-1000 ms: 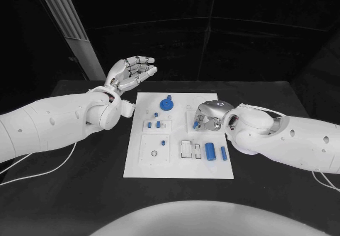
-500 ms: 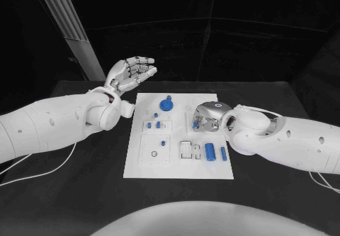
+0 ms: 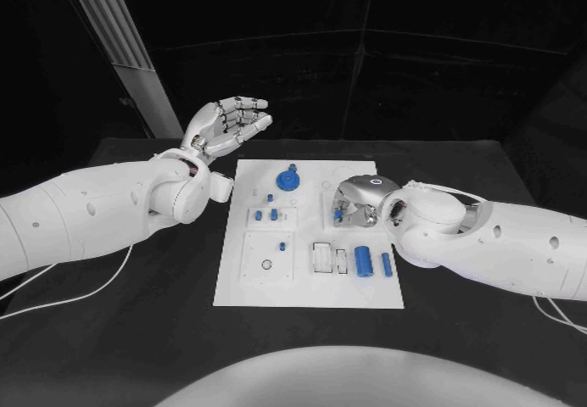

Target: Assemble the parts on the task board

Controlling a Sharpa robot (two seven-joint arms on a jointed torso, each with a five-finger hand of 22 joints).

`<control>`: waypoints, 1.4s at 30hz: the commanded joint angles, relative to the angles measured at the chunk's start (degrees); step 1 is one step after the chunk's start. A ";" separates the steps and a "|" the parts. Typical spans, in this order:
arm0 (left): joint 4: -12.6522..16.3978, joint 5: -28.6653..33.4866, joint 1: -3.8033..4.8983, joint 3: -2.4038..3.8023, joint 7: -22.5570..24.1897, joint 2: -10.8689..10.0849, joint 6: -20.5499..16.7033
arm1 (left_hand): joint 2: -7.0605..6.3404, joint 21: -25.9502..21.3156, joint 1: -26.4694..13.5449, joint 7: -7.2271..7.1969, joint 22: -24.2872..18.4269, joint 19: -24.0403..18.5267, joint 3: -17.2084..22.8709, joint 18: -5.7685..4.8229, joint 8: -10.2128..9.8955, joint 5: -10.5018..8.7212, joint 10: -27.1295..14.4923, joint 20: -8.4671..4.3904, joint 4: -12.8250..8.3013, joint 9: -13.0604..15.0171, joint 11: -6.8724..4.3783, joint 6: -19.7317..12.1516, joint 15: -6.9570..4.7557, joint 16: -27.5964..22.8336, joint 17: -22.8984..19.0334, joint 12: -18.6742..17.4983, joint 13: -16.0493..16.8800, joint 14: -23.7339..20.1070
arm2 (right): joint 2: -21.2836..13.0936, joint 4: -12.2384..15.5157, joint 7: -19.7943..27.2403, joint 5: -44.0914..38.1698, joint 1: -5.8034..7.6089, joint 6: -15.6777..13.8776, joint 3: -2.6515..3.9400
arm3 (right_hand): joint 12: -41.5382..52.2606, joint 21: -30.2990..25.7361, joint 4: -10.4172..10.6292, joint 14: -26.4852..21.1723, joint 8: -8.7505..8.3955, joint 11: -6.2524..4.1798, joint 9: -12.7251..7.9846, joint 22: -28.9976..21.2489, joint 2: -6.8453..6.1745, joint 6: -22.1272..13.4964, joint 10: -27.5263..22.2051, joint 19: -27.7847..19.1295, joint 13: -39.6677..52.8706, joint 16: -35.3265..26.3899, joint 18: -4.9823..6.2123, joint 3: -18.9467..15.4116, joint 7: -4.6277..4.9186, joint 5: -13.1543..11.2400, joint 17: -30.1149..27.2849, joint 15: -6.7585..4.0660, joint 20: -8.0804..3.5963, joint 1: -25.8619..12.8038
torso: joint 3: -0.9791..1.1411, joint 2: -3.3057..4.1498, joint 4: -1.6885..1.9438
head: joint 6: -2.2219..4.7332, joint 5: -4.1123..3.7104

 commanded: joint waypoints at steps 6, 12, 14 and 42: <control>0.05 0.12 0.09 0.04 11.51 0.04 0.53 | 0.59 -0.23 -0.03 7.27 -0.05 0.29 0.34 -0.48 0.20 0.17 -0.42 0.13 0.09 -0.05 -0.15 -0.55 0.08 0.20 -0.05 0.14 -0.05 -0.51 | -0.10 0.12 -0.05 -0.69 0.07 -0.69 0.02 | -0.07 0.45 -0.44 4.20 0.44 -0.36 0.26 14.17 2.96 1.73 1.80 4.76 0.11 0.68 0.22 1.92 -0.61 0.04 5.12 -0.07 0.20 2.74 | -0.01 0.03 -0.02 | -0.11 -0.15; 0.08 0.12 0.09 0.04 11.51 -0.02 0.54 | 0.59 -0.23 -0.03 7.27 -0.05 0.29 0.34 -0.48 0.20 0.17 -0.42 0.13 0.09 -0.05 -0.15 -0.55 0.08 0.20 -0.05 0.14 -0.05 -0.51 | -0.22 0.16 0.48 -1.56 0.05 -1.95 0.01 | 0.06 0.88 -1.46 4.39 1.38 -1.12 0.64 14.34 4.49 3.88 3.56 5.00 0.05 1.03 0.11 3.99 -1.52 0.02 5.99 -0.70 -0.24 5.76 | 0.02 -0.01 0.00 | 0.10 -0.16; 0.08 0.12 0.09 0.04 11.51 -0.06 0.52 | 0.59 -0.23 -0.03 7.27 -0.05 0.29 0.34 -0.48 0.20 0.17 -0.42 0.13 0.09 -0.05 -0.15 -0.55 0.08 0.20 -0.05 0.14 -0.05 -0.51 | -0.25 0.17 0.63 -1.80 0.04 -2.30 0.01 | -0.01 1.14 -1.34 4.38 1.47 -1.16 0.67 14.44 4.46 4.15 3.82 5.14 0.02 1.01 0.04 4.08 -1.60 0.02 5.89 -0.76 -0.33 5.86 | 0.02 0.00 0.02 | 0.10 -0.17; -0.52 0.12 0.01 0.04 11.52 0.09 0.63 | 0.59 -0.23 -0.03 7.27 -0.05 0.29 0.34 -0.48 0.20 0.17 -0.42 0.13 0.09 -0.05 -0.15 -0.55 0.08 0.20 -0.05 0.14 -0.05 -0.51 | -4.21 5.41 9.43 -2.44 0.57 -20.24 0.22 | -0.88 2.82 -0.09 4.37 1.66 -1.44 0.75 15.09 3.40 5.28 4.96 6.04 -0.05 0.94 -0.43 3.73 -1.89 0.01 5.51 -1.06 -0.73 5.96 | -0.03 0.00 -0.02 | 0.00 0.23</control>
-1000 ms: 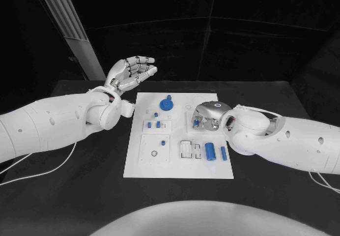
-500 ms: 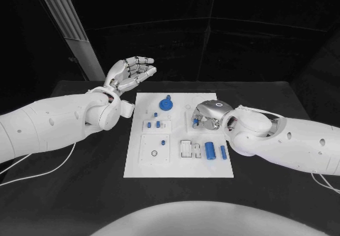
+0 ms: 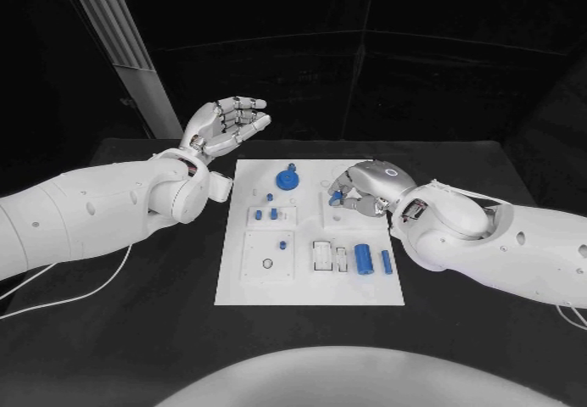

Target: Assemble the parts on the task board

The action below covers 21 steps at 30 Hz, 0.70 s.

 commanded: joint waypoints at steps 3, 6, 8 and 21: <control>-0.17 0.12 0.01 0.04 11.51 0.36 0.63 | 0.59 -0.23 -0.03 7.27 -0.07 0.29 0.34 -0.48 0.21 0.17 -0.43 0.13 0.09 -0.07 -0.15 -0.55 0.08 0.20 -0.07 0.13 -0.06 -0.51 | 0.32 1.63 5.72 0.94 0.28 -5.89 0.09 | -0.24 0.18 0.38 4.17 0.47 -0.09 0.53 15.10 -0.19 1.88 0.33 6.03 -0.09 0.29 -0.43 0.09 -1.21 0.18 5.56 -0.41 -0.33 0.59 | -0.05 0.14 0.07 | -0.13 0.31; -0.30 0.12 -0.01 0.04 11.51 0.52 0.66 | 0.59 -0.23 -0.03 7.27 -0.07 0.29 0.34 -0.48 0.21 0.17 -0.43 0.13 0.09 -0.07 -0.15 -0.55 0.08 0.20 -0.07 0.13 -0.06 -0.51 | 1.22 2.04 7.48 2.61 0.31 -5.43 0.10 | -0.27 0.18 0.40 4.19 0.47 -0.09 0.53 15.10 -0.19 1.89 0.32 6.03 -0.10 0.33 -0.43 0.10 -1.21 0.18 5.67 -0.42 -0.33 0.61 | -0.04 0.08 0.02 | -0.37 0.63; -0.44 0.12 -0.01 0.04 11.51 0.64 0.68 | 0.59 -0.23 -0.03 7.27 -0.07 0.29 0.34 -0.48 0.21 0.17 -0.43 0.13 0.09 -0.07 -0.15 -0.55 0.08 0.20 -0.07 0.13 -0.06 -0.51 | 2.16 2.20 8.56 3.54 0.33 -4.85 0.10 | -0.28 0.18 0.40 4.19 0.47 -0.08 0.53 15.10 -0.19 1.89 0.32 6.03 -0.10 0.33 -0.43 0.11 -1.20 0.18 5.67 -0.42 -0.34 0.61 | -0.05 0.06 -0.01 | -0.41 0.72; -0.78 0.12 -0.03 0.04 11.52 1.10 0.78 | 0.73 -0.26 0.03 7.27 -0.12 0.25 0.40 -0.49 0.49 0.20 -0.54 0.13 0.08 -0.11 -0.14 -0.67 0.08 0.43 -0.32 0.43 -0.15 -0.57 | 10.05 -0.12 14.72 4.62 0.30 1.78 0.07 | -0.97 0.18 0.51 4.26 0.19 0.08 0.41 15.10 -0.13 1.72 -0.10 6.03 -0.15 0.49 -0.43 0.34 -1.04 0.18 6.07 -0.35 -0.35 1.10 | -0.03 0.11 0.05 | -0.63 1.14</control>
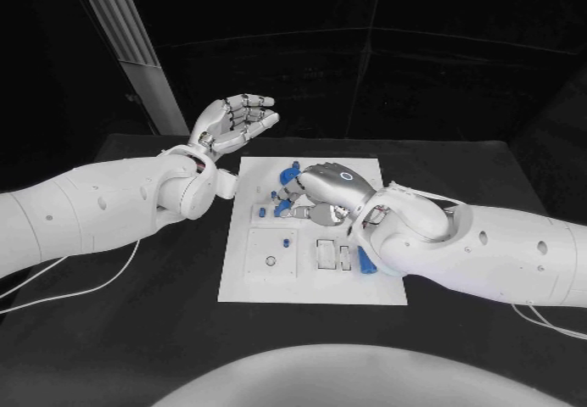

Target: Assemble the parts on the task board

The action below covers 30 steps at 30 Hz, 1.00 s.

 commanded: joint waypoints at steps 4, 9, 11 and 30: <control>-0.14 0.12 0.07 0.04 11.54 0.14 0.62 | 0.73 -0.26 0.03 7.29 -0.05 0.25 0.40 -0.49 0.20 0.20 -0.33 0.13 0.08 -0.05 0.07 -0.25 -0.12 0.19 -0.05 0.18 -0.05 -0.37 | 2.74 -2.60 5.96 -0.98 -0.10 6.43 0.01 | -0.46 0.18 0.14 4.28 -0.14 0.14 0.37 15.09 0.14 1.62 -0.23 6.03 -0.09 0.22 -0.43 0.14 -1.00 0.21 6.21 -0.31 -0.33 0.95 | -0.02 -0.02 -0.10 | -0.37 0.55; -0.20 0.12 0.07 0.04 11.55 0.21 0.65 | 0.73 -0.26 0.03 7.29 -0.05 0.25 0.40 -0.49 0.20 0.20 -0.33 0.13 0.08 -0.05 0.07 -0.25 -0.12 0.19 -0.05 0.18 -0.05 -0.37 | 4.27 -4.18 7.12 -3.22 -0.39 10.60 -0.02 | -0.60 0.18 0.12 4.32 -0.25 0.22 0.33 15.09 0.09 1.53 -0.46 6.03 -0.09 0.31 -0.43 0.21 -0.91 0.21 6.44 -0.24 -0.30 1.14 | 0.01 0.03 -0.09 | -0.34 0.62; -0.22 0.12 0.06 0.04 11.55 0.22 0.64 | 0.73 -0.26 0.03 7.29 -0.05 0.25 0.40 -0.49 0.20 0.20 -0.33 0.13 0.08 -0.05 0.07 -0.25 -0.12 0.19 -0.05 0.18 -0.05 -0.37 | 4.77 -4.61 7.13 -4.71 -0.51 11.92 -0.03 | -0.63 0.18 0.10 4.35 -0.29 0.25 0.32 15.09 0.09 1.50 -0.53 6.03 -0.09 0.37 -0.43 0.26 -0.88 0.21 6.60 -0.22 -0.29 1.24 | 0.03 0.03 -0.10 | -0.44 0.64; -0.11 0.12 -0.01 0.04 11.51 -0.03 0.71 | 1.24 -0.30 0.04 7.31 -0.13 0.20 0.57 -0.51 0.60 0.21 -0.59 0.13 0.06 -0.14 0.10 -0.54 -0.10 0.53 -0.48 0.61 -0.21 -0.53 | 8.10 -6.46 7.17 -15.04 -2.82 18.67 -0.05 | -0.69 0.18 0.21 4.41 -0.47 0.39 0.24 15.09 0.07 1.33 -0.80 6.03 -0.09 0.49 -0.43 0.29 -0.75 0.21 6.89 -0.09 -0.21 1.28 | 0.04 0.00 -0.12 | -1.06 0.71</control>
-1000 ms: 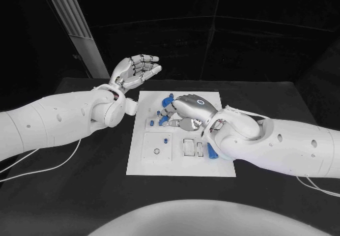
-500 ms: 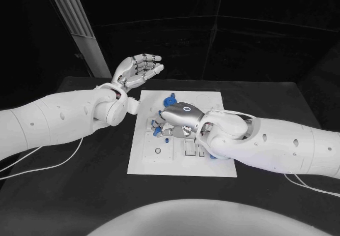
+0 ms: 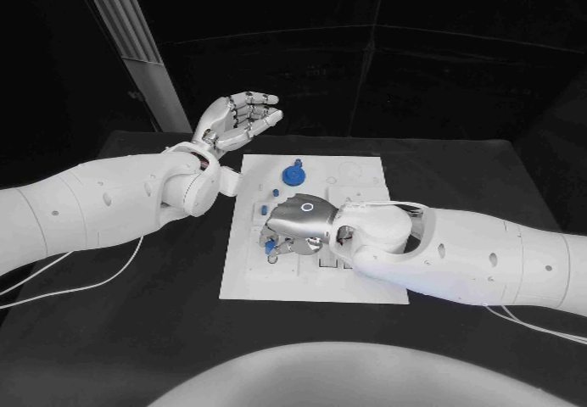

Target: Assemble the parts on the task board

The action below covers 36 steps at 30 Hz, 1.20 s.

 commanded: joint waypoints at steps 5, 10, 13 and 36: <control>0.11 0.12 0.07 0.04 11.50 -0.17 0.54 | 0.62 -0.30 -0.03 7.31 -0.09 0.20 0.24 -0.51 0.39 0.21 -0.38 0.13 0.06 -0.10 -0.12 -0.54 0.11 0.14 -0.05 0.39 -0.05 -0.32 | 1.22 -0.60 0.32 -4.27 -0.25 3.26 0.04 | -0.24 0.18 0.02 4.41 0.09 0.01 0.18 15.10 0.03 1.20 -0.51 6.03 -0.06 0.28 -0.43 0.33 -0.77 0.38 6.91 -0.04 -0.18 0.52 | -0.02 -0.01 0.05 | -0.02 -0.07; 0.13 0.12 0.07 0.04 11.50 -0.14 0.59 | 0.62 -0.30 -0.03 7.31 -0.09 0.20 0.24 -0.51 0.39 0.21 -0.38 0.13 0.06 -0.10 -0.12 -0.54 0.11 0.14 -0.05 0.39 -0.05 -0.32 | 1.57 -1.00 -0.14 -5.05 -0.32 4.45 0.04 | -0.25 0.18 0.04 4.41 0.03 0.04 0.16 15.10 0.04 1.13 -0.61 6.03 -0.06 0.28 -0.43 0.35 -0.76 0.38 6.91 -0.01 -0.16 0.53 | -0.01 -0.03 0.02 | 0.05 -0.17; 0.11 0.12 0.07 0.04 11.50 -0.16 0.57 | 0.62 -0.30 -0.03 7.31 -0.09 0.20 0.24 -0.51 0.39 0.21 -0.38 0.13 0.06 -0.10 -0.12 -0.54 0.11 0.14 -0.05 0.39 -0.05 -0.32 | 1.63 -1.16 -0.30 -5.39 -0.35 4.94 0.04 | -0.26 0.18 0.07 4.40 -0.01 0.07 0.14 15.10 0.06 1.09 -0.69 6.03 -0.06 0.27 -0.43 0.37 -0.74 0.38 6.85 0.01 -0.14 0.53 | -0.04 -0.03 0.02 | -0.02 -0.16; -0.01 0.12 0.06 0.04 11.44 -0.13 0.64 | 0.62 -0.30 -0.03 7.31 -0.09 0.20 0.24 -0.51 0.39 0.21 -0.38 0.13 0.06 -0.10 -0.12 -0.54 0.11 0.14 -0.05 0.39 -0.05 -0.32 | 1.27 -0.99 -1.71 -6.64 -0.63 7.90 0.04 | -0.20 0.18 0.25 4.37 -0.15 0.17 0.10 15.10 0.00 1.01 -0.84 6.03 -0.03 0.24 -0.43 0.23 -0.67 0.37 6.72 0.11 -0.06 0.20 | -0.01 0.00 0.04 | -0.02 -0.49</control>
